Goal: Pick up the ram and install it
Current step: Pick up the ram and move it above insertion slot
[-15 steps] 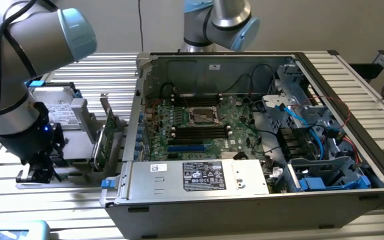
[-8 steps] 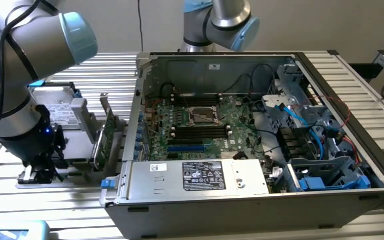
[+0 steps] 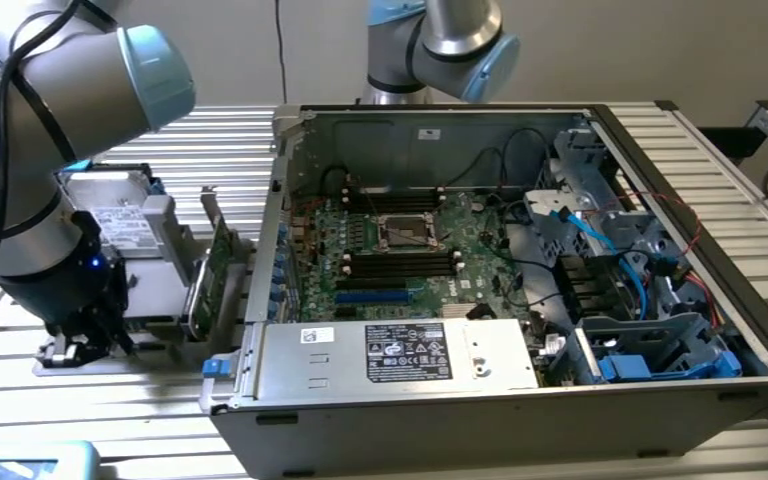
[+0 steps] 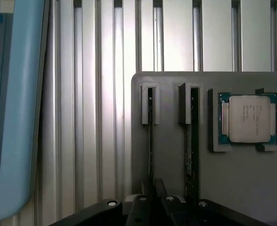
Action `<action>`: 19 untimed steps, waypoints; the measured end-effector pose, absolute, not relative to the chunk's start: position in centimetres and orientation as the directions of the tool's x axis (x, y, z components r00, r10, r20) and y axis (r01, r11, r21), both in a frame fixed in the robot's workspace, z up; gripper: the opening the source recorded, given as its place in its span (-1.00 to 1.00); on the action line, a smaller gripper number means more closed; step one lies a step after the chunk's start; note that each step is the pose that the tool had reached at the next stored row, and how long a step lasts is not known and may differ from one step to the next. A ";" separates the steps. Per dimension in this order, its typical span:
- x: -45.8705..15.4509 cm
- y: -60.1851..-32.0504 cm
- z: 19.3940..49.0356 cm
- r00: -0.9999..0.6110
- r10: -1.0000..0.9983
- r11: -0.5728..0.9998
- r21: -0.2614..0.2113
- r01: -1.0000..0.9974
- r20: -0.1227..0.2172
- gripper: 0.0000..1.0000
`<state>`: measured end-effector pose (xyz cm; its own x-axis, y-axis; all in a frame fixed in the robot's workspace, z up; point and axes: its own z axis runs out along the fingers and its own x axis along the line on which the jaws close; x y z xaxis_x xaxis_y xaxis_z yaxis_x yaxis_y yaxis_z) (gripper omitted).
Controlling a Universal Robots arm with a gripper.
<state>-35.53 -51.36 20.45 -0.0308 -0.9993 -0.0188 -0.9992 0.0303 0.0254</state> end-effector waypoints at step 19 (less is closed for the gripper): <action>-35.2 -52.3 29.0 -0.032 -0.999 0.032 0.025 -0.999 -0.019 -0.73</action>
